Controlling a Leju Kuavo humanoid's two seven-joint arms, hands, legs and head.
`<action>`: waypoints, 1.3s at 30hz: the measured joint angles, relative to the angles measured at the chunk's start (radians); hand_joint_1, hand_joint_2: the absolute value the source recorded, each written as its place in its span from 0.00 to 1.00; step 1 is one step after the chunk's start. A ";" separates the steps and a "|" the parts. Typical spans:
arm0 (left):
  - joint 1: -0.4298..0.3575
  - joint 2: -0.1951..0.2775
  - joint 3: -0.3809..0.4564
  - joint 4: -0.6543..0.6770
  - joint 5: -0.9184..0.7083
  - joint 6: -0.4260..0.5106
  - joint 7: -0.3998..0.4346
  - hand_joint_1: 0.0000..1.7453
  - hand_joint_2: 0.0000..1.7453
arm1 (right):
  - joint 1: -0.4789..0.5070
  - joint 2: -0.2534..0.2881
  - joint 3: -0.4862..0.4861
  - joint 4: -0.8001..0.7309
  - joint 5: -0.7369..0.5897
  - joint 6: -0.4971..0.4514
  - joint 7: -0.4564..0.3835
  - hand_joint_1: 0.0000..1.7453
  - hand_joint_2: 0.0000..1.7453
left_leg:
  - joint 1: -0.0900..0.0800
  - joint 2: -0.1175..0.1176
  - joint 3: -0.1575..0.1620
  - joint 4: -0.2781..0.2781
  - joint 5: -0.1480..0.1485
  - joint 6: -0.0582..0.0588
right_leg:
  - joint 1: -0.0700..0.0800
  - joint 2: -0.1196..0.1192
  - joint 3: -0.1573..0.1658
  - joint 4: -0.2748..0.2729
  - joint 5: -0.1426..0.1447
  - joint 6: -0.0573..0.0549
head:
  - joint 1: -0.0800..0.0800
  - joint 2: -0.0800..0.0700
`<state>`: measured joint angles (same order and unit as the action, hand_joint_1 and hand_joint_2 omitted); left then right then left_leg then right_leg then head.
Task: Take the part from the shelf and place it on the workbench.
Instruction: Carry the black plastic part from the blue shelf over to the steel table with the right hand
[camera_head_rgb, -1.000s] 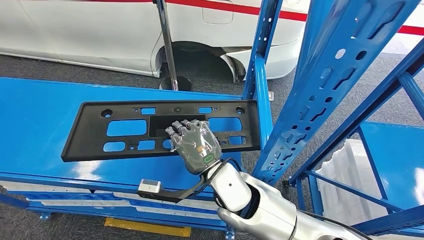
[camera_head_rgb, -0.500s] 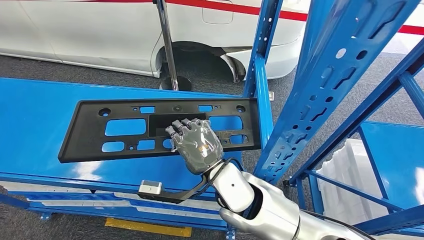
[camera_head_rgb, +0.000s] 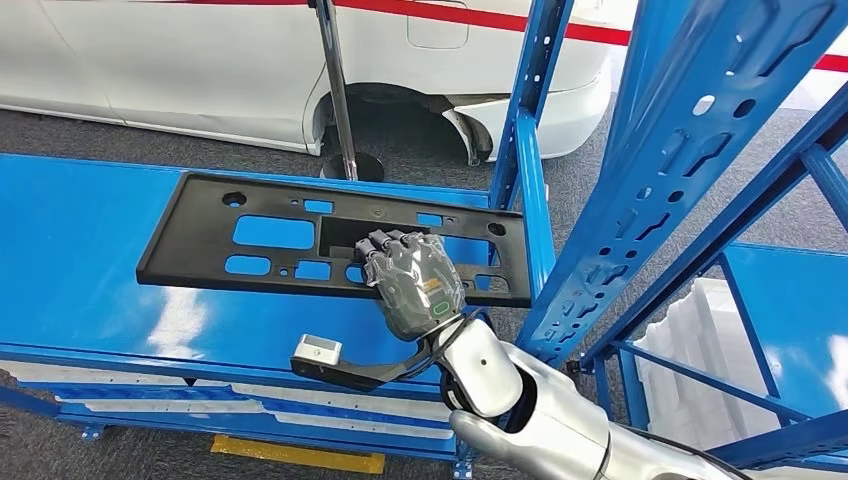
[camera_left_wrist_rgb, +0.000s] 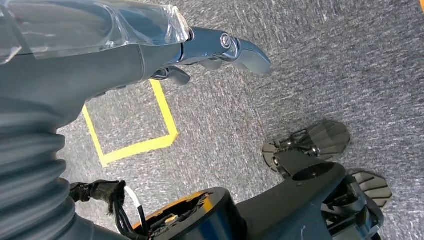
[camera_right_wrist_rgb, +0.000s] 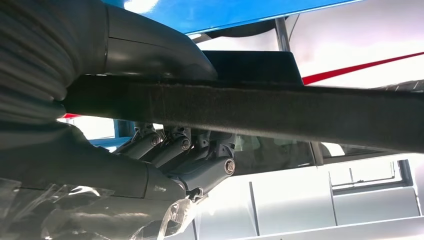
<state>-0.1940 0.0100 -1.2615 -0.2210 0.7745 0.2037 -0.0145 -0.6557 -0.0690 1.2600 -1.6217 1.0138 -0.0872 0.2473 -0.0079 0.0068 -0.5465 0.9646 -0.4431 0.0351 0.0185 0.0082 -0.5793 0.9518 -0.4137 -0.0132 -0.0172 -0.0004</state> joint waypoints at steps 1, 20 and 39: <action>0.000 0.000 0.000 0.000 -0.002 0.000 0.000 0.00 1.00 | 0.001 0.000 -0.002 -0.001 0.000 0.000 0.000 1.00 1.00 | 0.000 0.000 0.000 -0.001 0.001 0.005 | -0.002 -0.001 0.001 -0.002 0.001 0.009 | 0.000 0.000; -0.015 -0.010 0.000 0.000 -0.008 -0.002 0.015 0.00 1.00 | 0.034 -0.005 -0.018 -0.021 0.002 -0.013 -0.001 1.00 1.00 | 0.017 -0.047 -0.031 0.052 -0.028 -0.032 | -0.015 -0.001 0.029 -0.049 0.018 -0.013 | -0.003 0.000; -0.015 -0.006 0.000 -0.002 -0.013 -0.001 0.018 0.00 1.00 | 0.023 -0.016 -0.042 -0.021 0.001 -0.025 -0.009 1.00 1.00 | 0.049 -0.049 -0.031 0.008 0.023 -0.033 | -0.046 -0.016 -0.137 0.321 -0.164 0.057 | 0.002 0.000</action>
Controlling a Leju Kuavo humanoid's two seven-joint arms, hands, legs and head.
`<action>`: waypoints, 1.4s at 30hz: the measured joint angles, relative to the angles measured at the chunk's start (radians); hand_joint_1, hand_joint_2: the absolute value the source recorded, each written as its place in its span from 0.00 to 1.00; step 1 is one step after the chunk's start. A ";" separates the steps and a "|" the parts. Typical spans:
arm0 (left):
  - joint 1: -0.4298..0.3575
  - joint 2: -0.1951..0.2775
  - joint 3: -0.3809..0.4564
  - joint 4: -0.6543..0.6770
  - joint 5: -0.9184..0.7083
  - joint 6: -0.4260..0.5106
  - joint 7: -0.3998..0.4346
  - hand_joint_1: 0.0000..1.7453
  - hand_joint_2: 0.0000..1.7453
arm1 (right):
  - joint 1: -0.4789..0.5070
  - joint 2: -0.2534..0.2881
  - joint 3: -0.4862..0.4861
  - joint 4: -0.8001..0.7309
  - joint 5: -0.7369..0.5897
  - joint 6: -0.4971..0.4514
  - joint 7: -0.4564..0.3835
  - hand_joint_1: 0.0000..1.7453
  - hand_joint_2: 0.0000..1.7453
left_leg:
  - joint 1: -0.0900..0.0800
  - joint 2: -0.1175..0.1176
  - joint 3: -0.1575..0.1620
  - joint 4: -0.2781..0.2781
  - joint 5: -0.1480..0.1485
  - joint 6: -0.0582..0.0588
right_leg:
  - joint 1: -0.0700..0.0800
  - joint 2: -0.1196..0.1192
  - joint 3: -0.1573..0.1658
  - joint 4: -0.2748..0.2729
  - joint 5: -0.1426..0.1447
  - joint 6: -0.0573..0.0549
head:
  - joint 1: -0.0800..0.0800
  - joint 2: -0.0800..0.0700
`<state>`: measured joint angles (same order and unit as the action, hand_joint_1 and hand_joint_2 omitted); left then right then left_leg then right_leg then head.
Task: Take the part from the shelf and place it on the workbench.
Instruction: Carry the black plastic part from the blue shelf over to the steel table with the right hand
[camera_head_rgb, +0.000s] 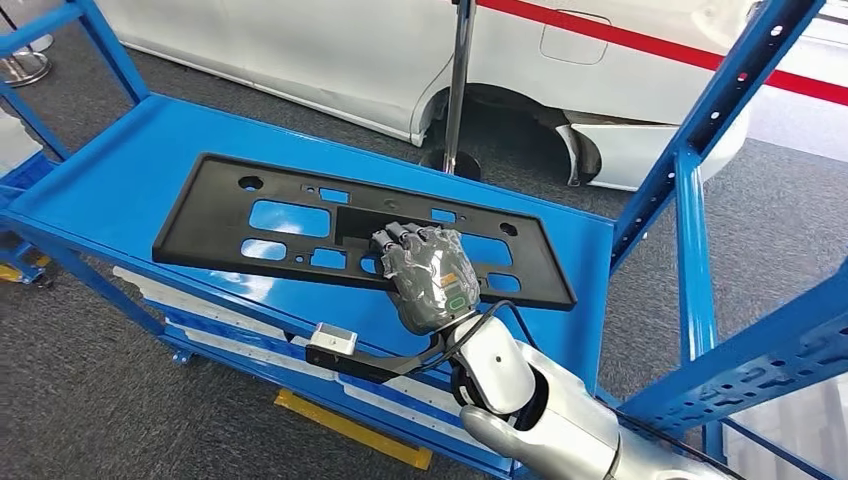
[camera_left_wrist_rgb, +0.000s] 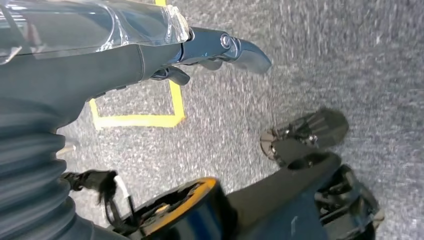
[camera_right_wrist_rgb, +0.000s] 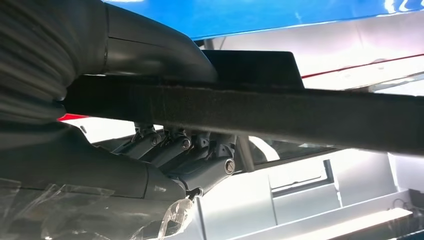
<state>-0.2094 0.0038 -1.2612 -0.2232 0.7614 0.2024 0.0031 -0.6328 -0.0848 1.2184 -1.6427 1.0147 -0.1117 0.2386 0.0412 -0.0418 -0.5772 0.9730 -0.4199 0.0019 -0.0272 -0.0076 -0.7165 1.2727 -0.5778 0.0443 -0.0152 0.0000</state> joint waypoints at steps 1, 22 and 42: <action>0.000 0.000 0.000 0.000 -0.002 0.000 0.000 0.00 1.00 | 0.001 -0.001 0.000 0.000 0.000 0.000 -0.001 1.00 1.00 | -0.004 -0.013 0.003 0.000 -0.002 0.003 | 0.004 0.003 -0.009 0.000 0.017 -0.008 | 0.000 0.000; -0.013 0.000 0.000 0.000 -0.016 -0.001 0.017 0.00 1.00 | 0.022 0.007 -0.003 0.002 -0.008 -0.021 -0.038 1.00 1.00 | 0.011 0.047 0.024 0.004 -0.034 -0.041 | 0.013 0.017 0.091 -0.300 0.181 -0.022 | -0.006 0.000; 0.000 0.002 0.000 0.000 -0.031 -0.012 0.017 0.00 1.00 | 0.019 0.001 -0.003 0.002 -0.009 -0.027 -0.046 1.00 1.00 | -0.009 0.032 0.018 -0.007 -0.026 -0.008 | 0.003 0.013 0.090 -0.313 0.192 0.002 | 0.000 0.000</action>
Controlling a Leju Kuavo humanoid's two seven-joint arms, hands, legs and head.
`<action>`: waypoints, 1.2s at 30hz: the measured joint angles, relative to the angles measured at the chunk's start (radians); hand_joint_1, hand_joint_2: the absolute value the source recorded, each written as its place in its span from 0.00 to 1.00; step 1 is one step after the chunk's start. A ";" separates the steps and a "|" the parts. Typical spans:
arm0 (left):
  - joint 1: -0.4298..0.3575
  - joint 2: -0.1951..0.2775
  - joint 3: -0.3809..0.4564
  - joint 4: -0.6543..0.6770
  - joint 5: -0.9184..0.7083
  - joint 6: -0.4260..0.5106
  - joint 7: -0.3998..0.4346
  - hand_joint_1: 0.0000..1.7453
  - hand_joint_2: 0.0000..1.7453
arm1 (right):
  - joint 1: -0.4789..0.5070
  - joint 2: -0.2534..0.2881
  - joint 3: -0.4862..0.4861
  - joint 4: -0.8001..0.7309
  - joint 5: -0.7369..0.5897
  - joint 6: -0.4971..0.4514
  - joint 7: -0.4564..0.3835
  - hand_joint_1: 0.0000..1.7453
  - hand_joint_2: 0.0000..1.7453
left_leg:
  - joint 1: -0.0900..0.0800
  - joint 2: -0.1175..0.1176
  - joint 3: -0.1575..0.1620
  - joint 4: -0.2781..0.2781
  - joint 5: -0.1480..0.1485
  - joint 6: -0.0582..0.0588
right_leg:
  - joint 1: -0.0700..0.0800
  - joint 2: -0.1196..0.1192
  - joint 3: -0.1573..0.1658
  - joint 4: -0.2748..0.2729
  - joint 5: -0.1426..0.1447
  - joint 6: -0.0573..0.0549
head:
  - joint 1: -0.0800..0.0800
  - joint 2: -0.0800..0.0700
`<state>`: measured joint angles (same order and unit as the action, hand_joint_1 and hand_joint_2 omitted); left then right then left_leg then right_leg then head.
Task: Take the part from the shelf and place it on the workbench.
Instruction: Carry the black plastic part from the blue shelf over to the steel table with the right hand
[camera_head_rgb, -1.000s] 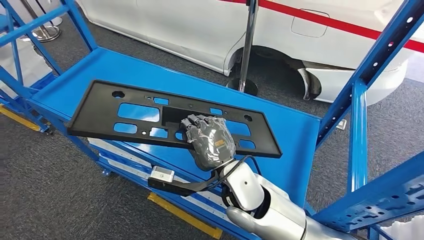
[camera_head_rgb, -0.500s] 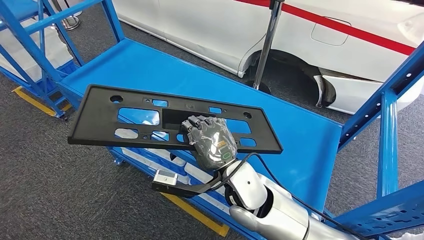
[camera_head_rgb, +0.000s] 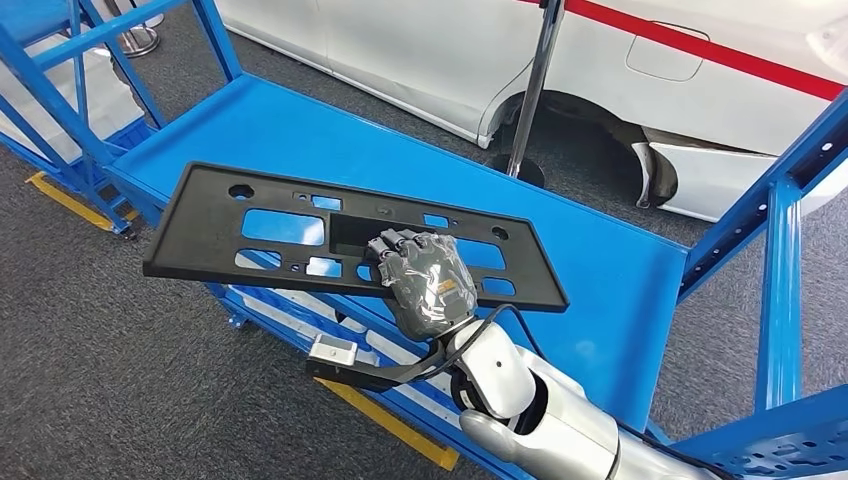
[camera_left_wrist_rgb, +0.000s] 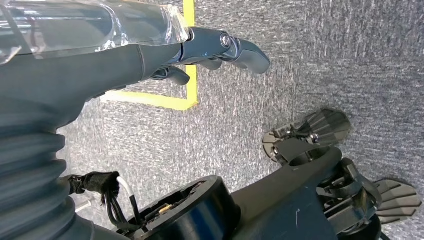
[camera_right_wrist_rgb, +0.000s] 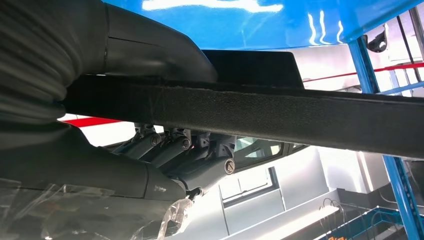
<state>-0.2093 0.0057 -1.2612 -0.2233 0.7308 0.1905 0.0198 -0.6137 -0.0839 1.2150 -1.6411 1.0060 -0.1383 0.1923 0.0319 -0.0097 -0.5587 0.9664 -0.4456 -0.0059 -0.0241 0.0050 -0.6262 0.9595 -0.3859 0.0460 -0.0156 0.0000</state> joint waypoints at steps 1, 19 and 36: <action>0.000 0.000 0.000 0.000 0.000 -0.002 0.000 0.00 1.00 | 0.000 0.000 0.000 0.000 0.000 0.000 0.000 1.00 1.00 | 0.000 0.000 0.001 -0.001 0.000 0.000 | 0.000 0.000 0.000 0.000 0.000 0.000 | 0.000 0.000; -0.001 0.003 0.000 0.000 0.000 -0.024 -0.023 0.00 1.00 | 0.000 -0.002 -0.001 0.000 0.001 -0.001 0.000 1.00 1.00 | 0.005 0.002 0.033 -0.051 0.035 0.030 | -0.004 -0.002 -0.018 0.051 -0.043 0.017 | 0.000 0.000; -0.002 0.005 0.000 0.000 -0.003 -0.025 -0.021 0.00 1.00 | 0.011 -0.001 -0.004 0.004 0.003 -0.002 0.003 1.00 1.00 | 0.015 0.001 -0.065 0.171 -0.104 -0.029 | -0.003 0.000 0.014 -0.004 -0.003 -0.047 | -0.003 0.000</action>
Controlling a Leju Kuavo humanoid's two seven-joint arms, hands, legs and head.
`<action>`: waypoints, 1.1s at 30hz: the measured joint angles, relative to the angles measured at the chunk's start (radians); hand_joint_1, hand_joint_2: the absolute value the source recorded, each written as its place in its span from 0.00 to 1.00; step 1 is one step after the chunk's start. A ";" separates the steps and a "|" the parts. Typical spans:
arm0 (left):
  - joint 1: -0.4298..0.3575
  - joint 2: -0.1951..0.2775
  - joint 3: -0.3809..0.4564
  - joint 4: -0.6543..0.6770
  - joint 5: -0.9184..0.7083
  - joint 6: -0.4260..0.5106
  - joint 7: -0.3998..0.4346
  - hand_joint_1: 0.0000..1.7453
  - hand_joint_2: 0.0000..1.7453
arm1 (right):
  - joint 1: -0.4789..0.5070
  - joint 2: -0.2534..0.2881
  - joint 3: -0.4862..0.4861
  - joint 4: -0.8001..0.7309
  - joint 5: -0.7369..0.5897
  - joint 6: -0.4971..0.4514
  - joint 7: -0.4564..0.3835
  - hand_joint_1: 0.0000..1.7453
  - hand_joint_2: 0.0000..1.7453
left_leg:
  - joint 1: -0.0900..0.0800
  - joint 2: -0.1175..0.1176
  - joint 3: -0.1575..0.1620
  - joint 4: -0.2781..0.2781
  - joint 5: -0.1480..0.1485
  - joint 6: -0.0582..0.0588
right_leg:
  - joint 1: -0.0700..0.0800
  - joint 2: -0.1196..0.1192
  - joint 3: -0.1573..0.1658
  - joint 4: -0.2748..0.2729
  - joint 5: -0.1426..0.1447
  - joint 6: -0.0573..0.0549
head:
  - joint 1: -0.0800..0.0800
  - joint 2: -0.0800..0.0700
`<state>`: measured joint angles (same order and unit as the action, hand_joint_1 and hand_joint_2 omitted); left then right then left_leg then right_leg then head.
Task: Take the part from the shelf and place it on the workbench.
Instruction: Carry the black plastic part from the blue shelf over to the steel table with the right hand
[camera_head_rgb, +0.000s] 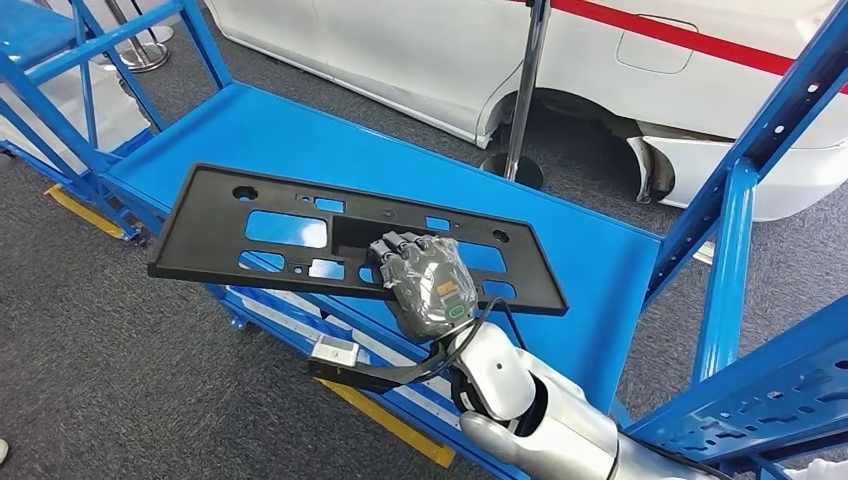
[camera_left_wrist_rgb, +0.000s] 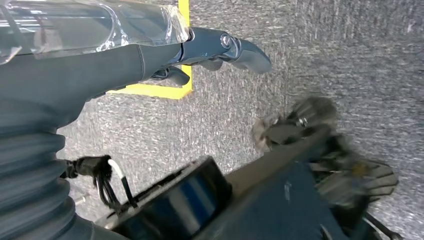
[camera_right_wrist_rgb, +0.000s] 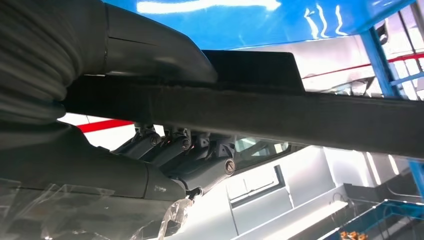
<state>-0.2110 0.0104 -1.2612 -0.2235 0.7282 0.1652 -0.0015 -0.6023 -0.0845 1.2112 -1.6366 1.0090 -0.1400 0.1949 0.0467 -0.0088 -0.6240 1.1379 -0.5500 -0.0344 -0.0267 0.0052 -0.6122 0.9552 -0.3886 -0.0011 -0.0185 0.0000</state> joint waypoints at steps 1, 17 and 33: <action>0.000 0.000 0.000 0.000 0.000 0.000 0.000 0.00 1.00 | 0.000 0.000 0.000 0.000 0.000 0.000 0.000 1.00 1.00 | -0.001 0.000 -0.025 0.067 -0.032 0.000 | 0.002 -0.002 -0.006 0.000 0.005 -0.001 | 0.000 0.000; 0.001 0.002 0.000 0.000 -0.011 0.000 0.002 0.00 1.00 | -0.007 -0.007 -0.002 0.002 0.000 0.000 -0.002 1.00 1.00 | -0.029 -0.007 0.062 -0.179 0.133 0.065 | 0.009 -0.006 -0.145 0.308 -0.151 0.037 | 0.007 0.000; -0.004 0.002 0.000 0.000 -0.013 -0.002 0.008 0.00 1.00 | -0.015 -0.006 -0.003 0.001 -0.002 -0.003 -0.003 1.00 1.00 | -0.029 -0.005 -0.071 0.121 -0.005 0.014 | 0.045 -0.011 0.062 -0.029 -0.023 -0.032 | 0.004 0.000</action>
<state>-0.2151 0.0119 -1.2612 -0.2232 0.7149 0.1633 0.0062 -0.6178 -0.0908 1.2086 -1.6356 1.0071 -0.1434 0.1919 0.0173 -0.0142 -0.6951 1.2585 -0.5552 -0.0202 0.0180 -0.0060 -0.5501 0.9259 -0.4119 -0.0327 -0.0148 0.0000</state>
